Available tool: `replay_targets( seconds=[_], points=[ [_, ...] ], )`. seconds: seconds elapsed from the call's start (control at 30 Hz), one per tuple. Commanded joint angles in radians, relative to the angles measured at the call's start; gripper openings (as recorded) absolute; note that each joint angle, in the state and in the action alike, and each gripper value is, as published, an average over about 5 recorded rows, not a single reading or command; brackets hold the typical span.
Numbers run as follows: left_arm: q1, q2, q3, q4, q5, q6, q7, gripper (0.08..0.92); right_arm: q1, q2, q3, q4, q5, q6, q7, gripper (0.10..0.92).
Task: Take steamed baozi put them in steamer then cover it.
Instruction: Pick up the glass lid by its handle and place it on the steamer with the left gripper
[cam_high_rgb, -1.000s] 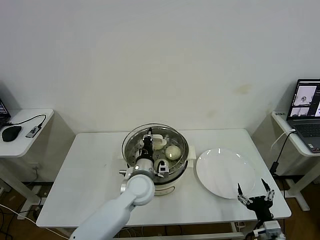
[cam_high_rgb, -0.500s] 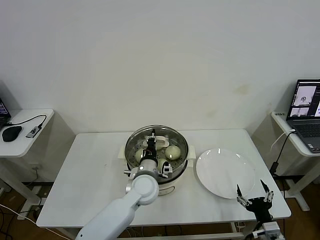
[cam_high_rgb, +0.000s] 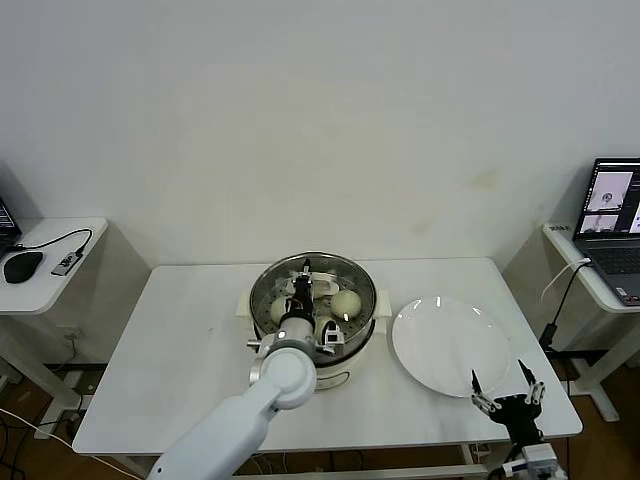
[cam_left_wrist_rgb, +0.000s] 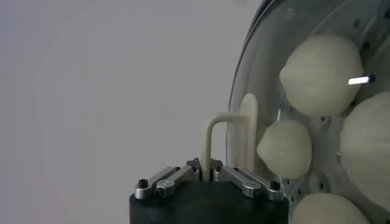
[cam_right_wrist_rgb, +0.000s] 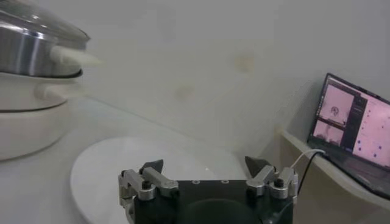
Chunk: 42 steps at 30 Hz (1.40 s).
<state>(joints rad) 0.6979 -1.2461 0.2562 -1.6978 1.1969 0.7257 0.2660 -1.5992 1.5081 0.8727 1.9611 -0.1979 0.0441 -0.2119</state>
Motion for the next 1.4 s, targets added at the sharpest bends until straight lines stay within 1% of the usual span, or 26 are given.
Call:
replay_targets(
  seconds=[0.03,0.83,1.13,1.4],
  points=[
    [-0.004,0.002,0.003,-0.022,-0.005,0.001,0.000,0.149,-0.001,0.002,-0.003,0.002,-0.003,-0.001,0.000,0.823],
    [-0.004,0.018,0.022,-0.029,-0.005,-0.003,0.036,0.149,-0.002,0.004,-0.009,0.003,-0.012,-0.006,-0.003,0.823],
    [-0.006,0.007,0.025,-0.016,-0.006,-0.004,0.033,0.149,-0.001,0.003,-0.011,0.000,-0.013,-0.005,-0.004,0.823],
    [0.007,0.000,0.017,-0.030,-0.004,-0.010,0.023,0.158,-0.002,0.004,-0.014,-0.001,-0.017,-0.005,-0.006,0.823]
  ],
)
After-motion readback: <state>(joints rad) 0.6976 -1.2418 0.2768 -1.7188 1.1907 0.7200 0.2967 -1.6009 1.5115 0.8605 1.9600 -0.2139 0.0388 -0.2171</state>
